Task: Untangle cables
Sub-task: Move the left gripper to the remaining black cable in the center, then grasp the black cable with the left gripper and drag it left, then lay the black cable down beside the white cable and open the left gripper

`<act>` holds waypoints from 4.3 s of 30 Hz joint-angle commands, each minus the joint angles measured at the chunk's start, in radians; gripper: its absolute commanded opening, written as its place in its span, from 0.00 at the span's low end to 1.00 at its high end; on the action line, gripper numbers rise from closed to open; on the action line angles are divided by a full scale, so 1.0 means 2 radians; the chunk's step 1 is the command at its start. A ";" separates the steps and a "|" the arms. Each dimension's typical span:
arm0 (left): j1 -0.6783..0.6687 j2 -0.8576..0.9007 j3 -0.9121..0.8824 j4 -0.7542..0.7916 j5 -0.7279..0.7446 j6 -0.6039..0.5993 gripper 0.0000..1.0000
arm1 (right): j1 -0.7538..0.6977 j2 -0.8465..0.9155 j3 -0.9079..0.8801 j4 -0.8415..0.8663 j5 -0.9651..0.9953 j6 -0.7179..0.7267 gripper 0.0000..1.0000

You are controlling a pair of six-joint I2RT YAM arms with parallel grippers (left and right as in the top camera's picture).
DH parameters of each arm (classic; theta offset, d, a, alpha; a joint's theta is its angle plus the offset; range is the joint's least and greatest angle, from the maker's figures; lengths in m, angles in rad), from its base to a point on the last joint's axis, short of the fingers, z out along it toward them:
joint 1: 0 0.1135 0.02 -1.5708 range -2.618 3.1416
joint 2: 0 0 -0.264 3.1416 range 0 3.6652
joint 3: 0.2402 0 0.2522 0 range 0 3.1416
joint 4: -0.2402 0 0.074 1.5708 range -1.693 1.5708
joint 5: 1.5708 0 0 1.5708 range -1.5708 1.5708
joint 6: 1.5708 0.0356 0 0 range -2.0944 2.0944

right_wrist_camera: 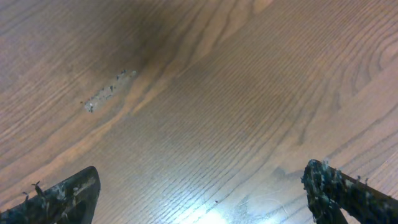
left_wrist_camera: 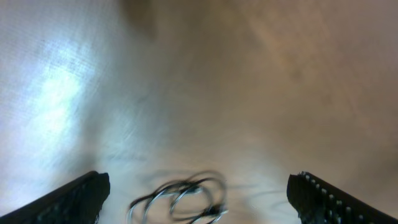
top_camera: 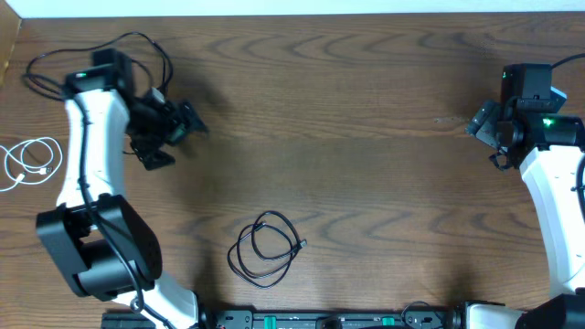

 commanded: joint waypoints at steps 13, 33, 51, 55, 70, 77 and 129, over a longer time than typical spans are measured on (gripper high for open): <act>-0.122 -0.178 -0.097 -0.010 -0.153 -0.091 1.00 | -0.001 0.001 -0.001 0.000 0.004 0.008 0.99; -0.262 -0.201 -0.360 0.118 -0.102 -0.089 0.93 | -0.001 0.001 -0.001 0.000 0.004 0.008 0.99; -0.285 -0.201 -0.467 0.241 -0.142 -0.109 0.88 | -0.001 0.001 -0.001 0.000 0.004 0.008 0.99; -0.285 -0.201 -0.468 0.241 -0.163 -0.121 0.84 | -0.001 0.001 -0.001 0.000 0.004 0.008 0.99; -0.284 -0.141 -0.461 0.278 -0.159 -0.121 0.19 | -0.001 0.001 -0.001 0.000 0.004 0.008 0.99; -0.222 -0.142 -0.433 0.278 -0.206 -0.121 0.08 | -0.001 0.001 -0.001 0.000 0.004 0.008 0.99; 0.170 -0.099 -0.331 0.613 -0.257 -0.141 0.08 | -0.001 0.001 -0.001 0.000 0.004 0.008 0.99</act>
